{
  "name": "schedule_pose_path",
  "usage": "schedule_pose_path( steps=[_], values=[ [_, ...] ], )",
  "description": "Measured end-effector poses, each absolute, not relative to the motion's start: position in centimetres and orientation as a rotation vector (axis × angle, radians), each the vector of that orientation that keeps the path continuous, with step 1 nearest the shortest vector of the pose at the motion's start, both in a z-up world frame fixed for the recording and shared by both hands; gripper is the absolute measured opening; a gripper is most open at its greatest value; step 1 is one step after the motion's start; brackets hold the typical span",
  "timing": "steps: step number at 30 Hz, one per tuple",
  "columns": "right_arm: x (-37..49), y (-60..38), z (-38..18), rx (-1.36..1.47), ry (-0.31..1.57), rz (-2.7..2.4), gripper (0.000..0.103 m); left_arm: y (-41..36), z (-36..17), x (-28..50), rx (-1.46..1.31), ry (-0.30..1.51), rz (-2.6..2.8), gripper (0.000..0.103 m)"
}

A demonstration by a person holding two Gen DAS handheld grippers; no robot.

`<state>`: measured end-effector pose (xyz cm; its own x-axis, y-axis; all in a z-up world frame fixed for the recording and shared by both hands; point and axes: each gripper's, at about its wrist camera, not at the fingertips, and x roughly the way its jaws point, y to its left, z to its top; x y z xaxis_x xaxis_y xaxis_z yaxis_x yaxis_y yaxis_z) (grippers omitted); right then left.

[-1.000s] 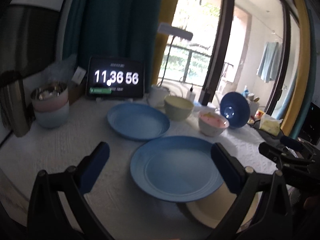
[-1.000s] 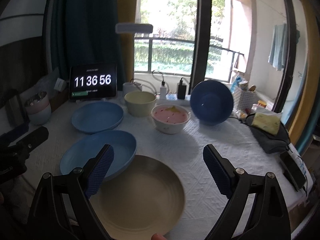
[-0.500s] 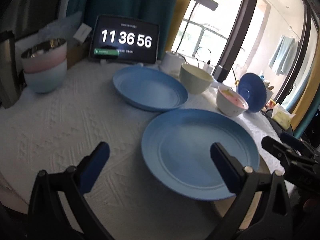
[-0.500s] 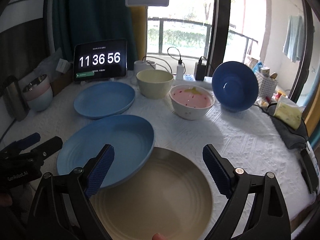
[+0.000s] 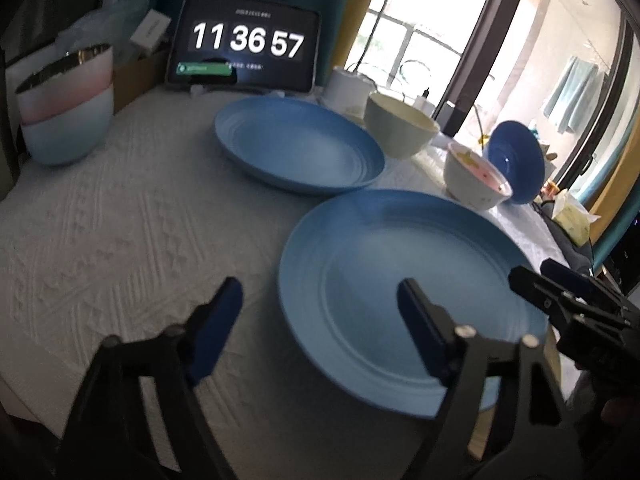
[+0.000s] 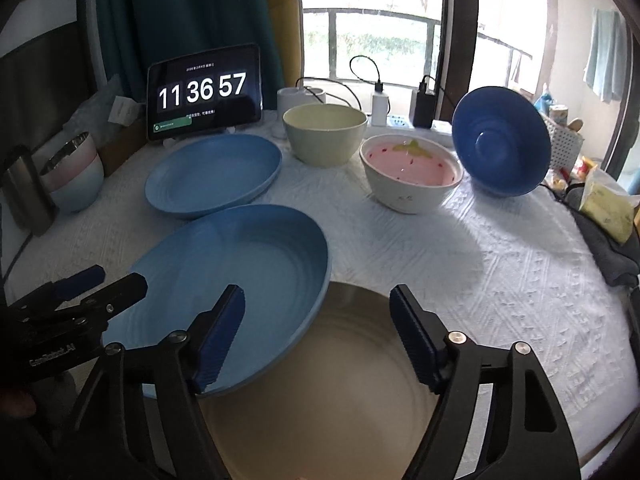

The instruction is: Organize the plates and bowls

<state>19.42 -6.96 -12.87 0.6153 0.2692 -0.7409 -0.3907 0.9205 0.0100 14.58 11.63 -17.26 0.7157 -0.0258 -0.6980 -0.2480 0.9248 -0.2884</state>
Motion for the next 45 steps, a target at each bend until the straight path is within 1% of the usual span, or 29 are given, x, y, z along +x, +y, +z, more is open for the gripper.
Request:
schedule_pose_path(
  steps=[5, 10, 11, 13, 14, 17, 22, 45],
  values=[
    [19.8, -6.9, -13.4, -0.140, 0.854, 0.395, 0.067, 11.7, -18.2, 15.0, -0.404, 0.813, 0.129, 0.060],
    [19.9, -6.8, -13.9, -0.137, 0.872, 0.416, 0.053, 11.2, -18.5, 15.3, -0.406, 0.841, 0.102, 0.047],
    [19.8, -6.7, -13.9, -0.136, 0.871, 0.421, 0.052, 11.0, -18.5, 15.3, -0.401, 0.842, 0.098, 0.045],
    [19.5, -6.5, -13.8, -0.149, 0.863, 0.437, 0.042, 10.7, -18.4, 15.3, -0.394, 0.840, 0.097, 0.043],
    [19.4, -6.3, -13.8, -0.157, 0.861, 0.443, 0.041, 10.8, -18.3, 15.2, -0.395, 0.839, 0.100, 0.042],
    [19.2, -6.3, -13.8, -0.164, 0.858, 0.440, 0.040, 10.8, -18.2, 15.0, -0.395, 0.834, 0.100, 0.038],
    [18.7, -6.8, -13.6, -0.162, 0.848, 0.425, 0.039, 10.5, -17.6, 14.5, -0.382, 0.810, 0.091, 0.036],
    [14.4, -11.1, -10.9, -0.145, 0.760, 0.341, 0.039, 5.8, -13.7, 10.6, -0.270, 0.699, -0.012, 0.036]
  ],
)
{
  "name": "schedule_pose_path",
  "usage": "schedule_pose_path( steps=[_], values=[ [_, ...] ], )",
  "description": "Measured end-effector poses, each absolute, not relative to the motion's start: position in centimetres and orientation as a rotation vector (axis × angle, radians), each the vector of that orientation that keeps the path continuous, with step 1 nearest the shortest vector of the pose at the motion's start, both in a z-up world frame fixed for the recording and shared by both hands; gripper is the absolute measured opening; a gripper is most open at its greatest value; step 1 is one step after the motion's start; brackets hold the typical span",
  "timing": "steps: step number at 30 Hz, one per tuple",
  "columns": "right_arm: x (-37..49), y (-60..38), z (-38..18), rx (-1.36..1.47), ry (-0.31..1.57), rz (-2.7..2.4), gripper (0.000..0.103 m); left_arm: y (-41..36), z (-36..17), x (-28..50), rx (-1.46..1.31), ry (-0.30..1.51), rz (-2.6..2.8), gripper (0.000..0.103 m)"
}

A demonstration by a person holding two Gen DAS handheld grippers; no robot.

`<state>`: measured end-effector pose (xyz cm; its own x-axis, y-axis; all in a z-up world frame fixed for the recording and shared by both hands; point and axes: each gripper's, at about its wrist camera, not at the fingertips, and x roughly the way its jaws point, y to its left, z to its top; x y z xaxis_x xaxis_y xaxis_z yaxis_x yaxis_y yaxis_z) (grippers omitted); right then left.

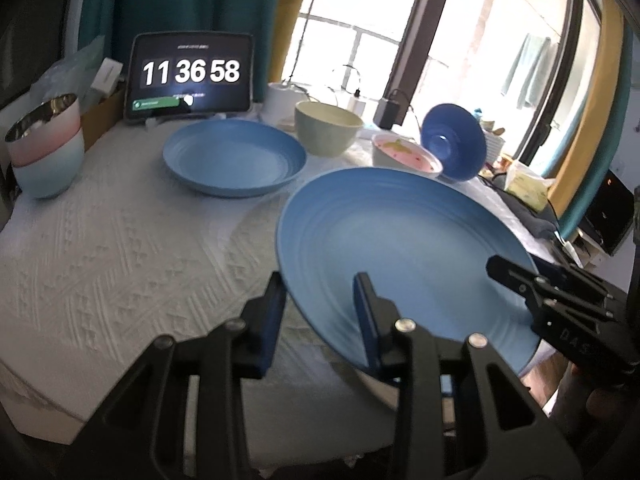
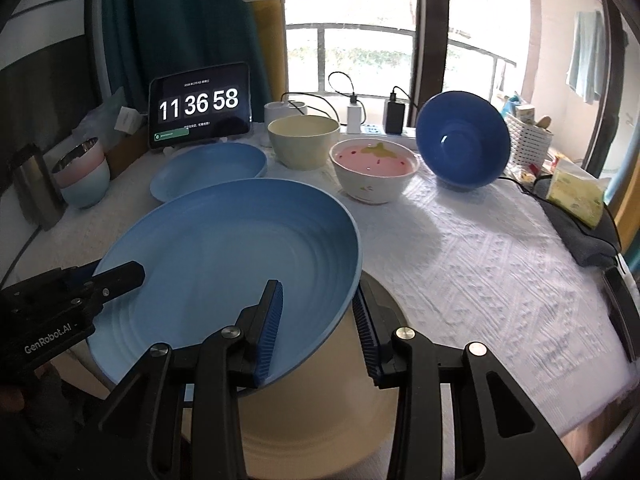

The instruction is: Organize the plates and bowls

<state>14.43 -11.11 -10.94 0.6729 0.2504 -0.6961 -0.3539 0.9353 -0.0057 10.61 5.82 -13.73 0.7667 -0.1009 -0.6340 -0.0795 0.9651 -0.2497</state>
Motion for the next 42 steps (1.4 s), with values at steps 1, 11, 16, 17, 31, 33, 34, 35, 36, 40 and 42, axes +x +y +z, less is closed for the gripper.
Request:
schedule_pose_path(
  steps=[1, 11, 16, 17, 31, 33, 34, 35, 36, 40, 42],
  values=[
    [14.1, -11.4, -10.8, -0.143, 0.757, 0.336, 0.039, 5.6, -13.7, 10.5, -0.266, 0.698, -0.015, 0.036],
    [12.3, -13.3, -11.0, -0.124, 0.748, 0.297, 0.039, 3.5, -13.1, 9.9, -0.213, 0.696, -0.056, 0.036],
    [12.0, -14.3, -11.6, -0.112, 0.765, 0.275, 0.039, 2.4, -13.6, 10.2, -0.186, 0.732, -0.080, 0.036],
    [12.0, -14.4, -11.7, -0.111, 0.767, 0.272, 0.039, 2.3, -13.7, 10.3, -0.182, 0.737, -0.084, 0.036],
    [12.0, -16.0, -13.9, -0.100, 0.825, 0.235, 0.039, 0.5, -15.6, 11.0, -0.124, 0.829, -0.108, 0.036],
    [12.1, -16.0, -14.3, -0.100, 0.836, 0.235, 0.039, 0.5, -15.9, 11.1, -0.121, 0.842, -0.102, 0.036],
    [12.1, -16.0, -14.4, -0.099, 0.842, 0.235, 0.039, 0.5, -16.1, 11.2, -0.117, 0.853, -0.096, 0.036],
    [12.2, -16.0, -14.6, -0.097, 0.847, 0.236, 0.039, 0.4, -16.2, 11.2, -0.112, 0.853, -0.090, 0.036],
    [12.2, -15.9, -14.8, -0.097, 0.854, 0.239, 0.039, 0.4, -16.2, 11.3, -0.108, 0.852, -0.087, 0.036],
    [12.3, -15.7, -15.2, -0.095, 0.867, 0.236, 0.039, 0.3, -16.2, 11.4, -0.087, 0.851, -0.077, 0.036],
    [12.4, -15.9, -15.2, -0.090, 0.867, 0.235, 0.039, 0.1, -16.3, 11.3, -0.068, 0.852, -0.065, 0.036]
  ],
)
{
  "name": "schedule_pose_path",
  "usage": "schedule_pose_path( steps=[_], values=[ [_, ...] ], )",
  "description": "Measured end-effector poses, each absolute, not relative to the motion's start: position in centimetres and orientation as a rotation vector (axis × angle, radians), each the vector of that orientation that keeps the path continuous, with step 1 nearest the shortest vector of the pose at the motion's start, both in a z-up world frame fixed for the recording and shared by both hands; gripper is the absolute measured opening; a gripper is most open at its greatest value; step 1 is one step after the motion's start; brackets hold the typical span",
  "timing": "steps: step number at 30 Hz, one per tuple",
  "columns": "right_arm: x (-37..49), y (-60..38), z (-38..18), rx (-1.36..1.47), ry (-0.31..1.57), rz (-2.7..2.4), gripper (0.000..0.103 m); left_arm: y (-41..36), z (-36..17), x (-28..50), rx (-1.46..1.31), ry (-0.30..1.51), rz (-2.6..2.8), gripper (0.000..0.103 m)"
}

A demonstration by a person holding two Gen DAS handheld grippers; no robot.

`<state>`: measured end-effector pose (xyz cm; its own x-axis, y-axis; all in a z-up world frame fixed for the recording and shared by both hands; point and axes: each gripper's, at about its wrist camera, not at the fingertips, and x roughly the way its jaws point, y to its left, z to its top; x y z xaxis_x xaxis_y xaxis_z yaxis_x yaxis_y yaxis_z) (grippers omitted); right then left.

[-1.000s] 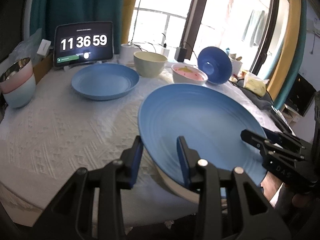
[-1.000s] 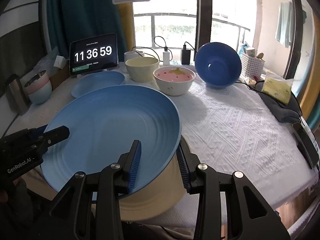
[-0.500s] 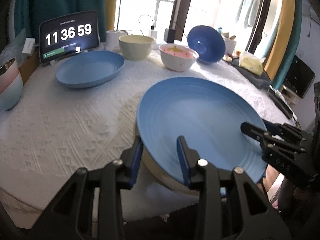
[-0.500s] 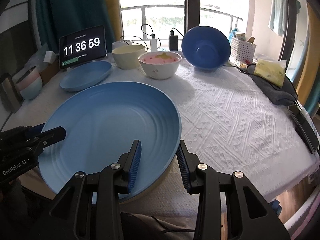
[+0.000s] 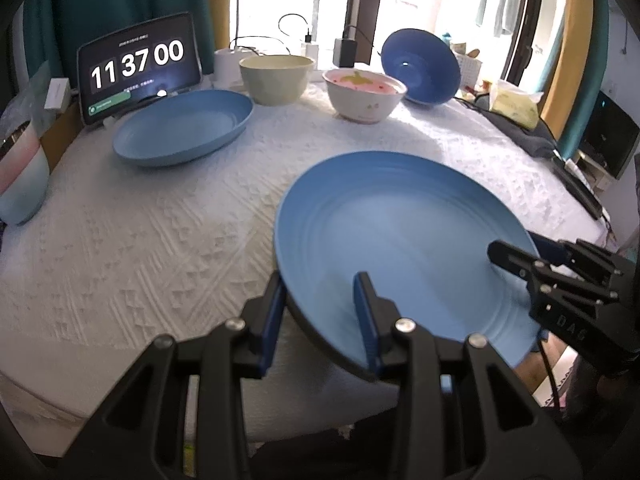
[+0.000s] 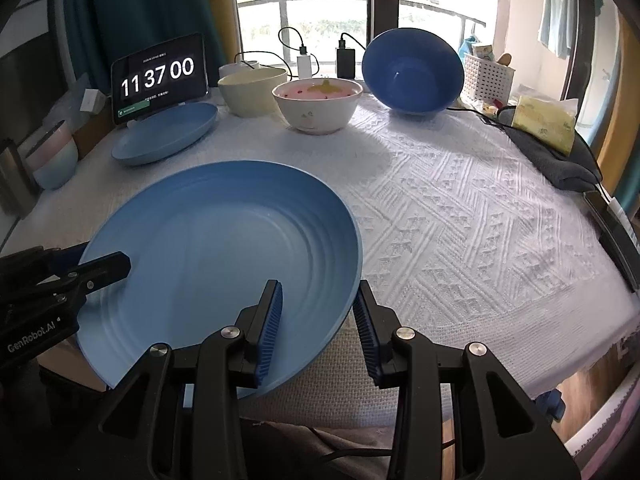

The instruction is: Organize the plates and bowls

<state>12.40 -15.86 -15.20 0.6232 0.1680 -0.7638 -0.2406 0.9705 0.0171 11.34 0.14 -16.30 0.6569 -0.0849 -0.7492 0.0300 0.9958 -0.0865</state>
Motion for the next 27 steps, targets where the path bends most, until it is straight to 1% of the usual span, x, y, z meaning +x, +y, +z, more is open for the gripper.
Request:
schedule_pose_path(
  steps=[14, 27],
  values=[
    [13.0, -15.8, -16.1, -0.082, 0.908, 0.230, 0.039, 0.5, -17.9, 12.2, -0.068, 0.912, -0.051, 0.037],
    [14.0, -15.6, -16.3, -0.089, 0.896, 0.241, 0.040, 0.5, -18.0, 13.1, -0.049, 0.892, -0.040, 0.037]
  ],
)
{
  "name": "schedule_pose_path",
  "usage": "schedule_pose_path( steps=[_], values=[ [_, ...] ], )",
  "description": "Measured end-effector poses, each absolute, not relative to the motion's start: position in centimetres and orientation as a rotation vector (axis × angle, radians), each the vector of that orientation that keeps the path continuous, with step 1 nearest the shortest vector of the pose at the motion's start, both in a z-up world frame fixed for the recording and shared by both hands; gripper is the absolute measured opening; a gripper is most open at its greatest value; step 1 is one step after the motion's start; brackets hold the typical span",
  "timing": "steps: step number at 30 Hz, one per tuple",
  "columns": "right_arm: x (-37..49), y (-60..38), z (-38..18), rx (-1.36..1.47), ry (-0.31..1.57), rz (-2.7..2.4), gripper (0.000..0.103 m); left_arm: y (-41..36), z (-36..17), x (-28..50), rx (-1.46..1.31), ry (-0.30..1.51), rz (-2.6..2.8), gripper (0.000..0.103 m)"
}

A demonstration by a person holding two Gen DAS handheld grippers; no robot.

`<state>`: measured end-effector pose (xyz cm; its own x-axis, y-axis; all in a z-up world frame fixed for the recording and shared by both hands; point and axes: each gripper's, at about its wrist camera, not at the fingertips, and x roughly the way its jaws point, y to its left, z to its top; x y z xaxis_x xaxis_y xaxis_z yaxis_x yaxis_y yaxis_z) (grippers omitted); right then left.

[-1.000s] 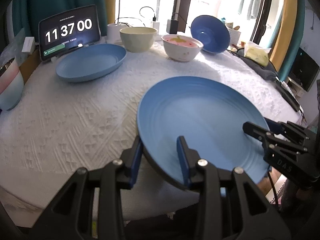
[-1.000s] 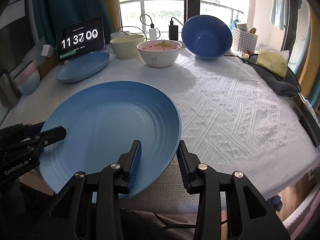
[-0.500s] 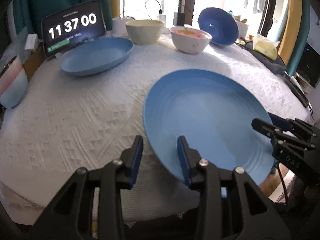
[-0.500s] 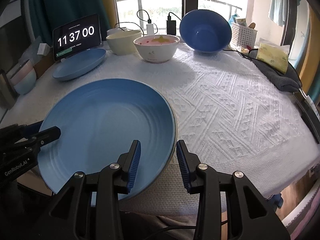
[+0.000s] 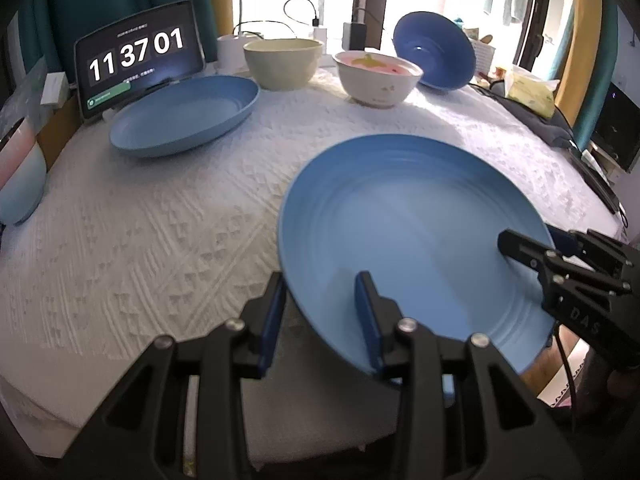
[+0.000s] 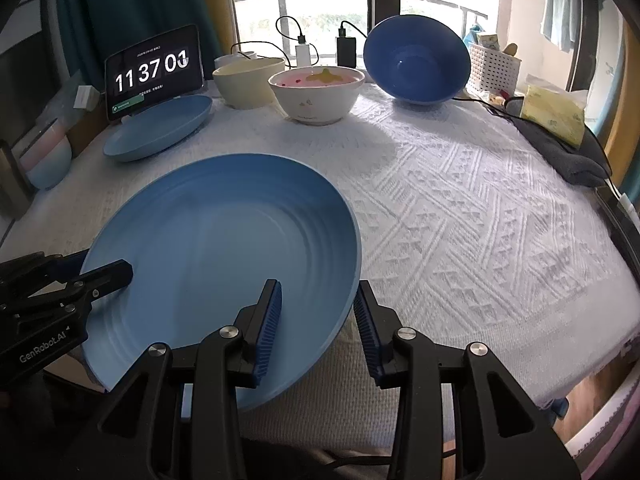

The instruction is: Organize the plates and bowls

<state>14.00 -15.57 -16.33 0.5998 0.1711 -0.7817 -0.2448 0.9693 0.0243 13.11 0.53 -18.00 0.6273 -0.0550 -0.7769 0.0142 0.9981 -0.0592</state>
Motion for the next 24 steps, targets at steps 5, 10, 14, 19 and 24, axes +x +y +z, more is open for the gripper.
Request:
schedule_pose_path(
  steps=[5, 10, 14, 19, 24],
  values=[
    [14.8, -15.3, -16.3, -0.096, 0.896, 0.245, 0.040, 0.8, -18.0, 13.9, -0.051, 0.888, -0.035, 0.037],
    [15.8, -14.9, -16.4, -0.099, 0.900, 0.251, 0.040, 1.3, -18.0, 14.7, -0.056, 0.887, -0.029, 0.037],
    [16.7, -14.7, -16.4, -0.101, 0.903, 0.255, 0.040, 1.7, -18.1, 15.6, -0.062, 0.889, -0.023, 0.037],
    [18.1, -14.2, -16.5, -0.103, 0.908, 0.262, 0.040, 2.1, -18.1, 16.8, -0.066, 0.893, -0.014, 0.037],
    [19.4, -13.7, -16.6, -0.104, 0.912, 0.265, 0.040, 2.5, -18.1, 17.9, -0.071, 0.896, -0.008, 0.037]
  ],
)
